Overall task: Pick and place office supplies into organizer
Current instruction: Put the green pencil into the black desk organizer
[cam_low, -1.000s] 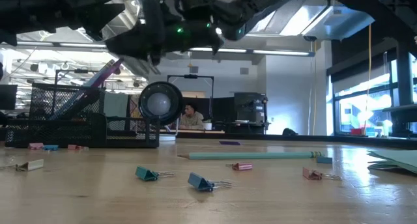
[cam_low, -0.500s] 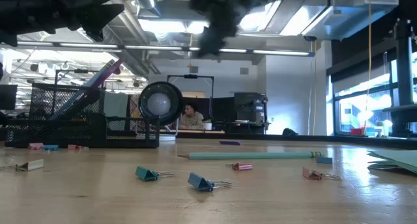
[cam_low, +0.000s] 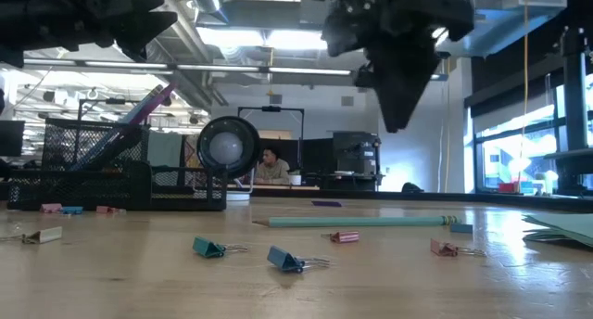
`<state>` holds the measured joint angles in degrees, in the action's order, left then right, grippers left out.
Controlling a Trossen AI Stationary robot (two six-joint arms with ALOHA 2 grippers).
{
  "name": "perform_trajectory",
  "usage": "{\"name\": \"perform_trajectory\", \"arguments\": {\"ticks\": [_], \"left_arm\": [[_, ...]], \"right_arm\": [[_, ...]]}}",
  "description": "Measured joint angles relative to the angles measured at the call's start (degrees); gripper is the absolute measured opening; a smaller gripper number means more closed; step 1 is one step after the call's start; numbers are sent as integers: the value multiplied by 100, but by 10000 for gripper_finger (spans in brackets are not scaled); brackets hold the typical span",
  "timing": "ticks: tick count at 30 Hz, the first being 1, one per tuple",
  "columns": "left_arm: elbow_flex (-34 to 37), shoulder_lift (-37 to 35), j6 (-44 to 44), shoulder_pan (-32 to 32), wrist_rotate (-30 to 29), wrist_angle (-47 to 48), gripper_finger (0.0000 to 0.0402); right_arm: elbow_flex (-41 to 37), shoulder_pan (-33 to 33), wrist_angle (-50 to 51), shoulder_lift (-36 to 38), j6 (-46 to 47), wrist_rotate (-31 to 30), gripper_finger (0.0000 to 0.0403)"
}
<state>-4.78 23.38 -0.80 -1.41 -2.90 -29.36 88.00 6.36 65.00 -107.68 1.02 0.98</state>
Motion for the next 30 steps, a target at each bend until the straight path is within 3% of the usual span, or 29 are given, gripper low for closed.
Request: {"name": "perform_trajectory", "arguments": {"ticks": [14, 22, 30], "left_arm": [[0, 2, 4, 0, -4, 452, 178], [0, 0, 214, 0, -7, 610, 178], [0, 2, 414, 0, -10, 860, 178]], "right_arm": [[-600, 672, -375, 0, 1090, -56, 101], [-598, 685, -401, -60, 1065, 179, 101], [-349, 781, -97, -650, 721, 166, 101]]}}
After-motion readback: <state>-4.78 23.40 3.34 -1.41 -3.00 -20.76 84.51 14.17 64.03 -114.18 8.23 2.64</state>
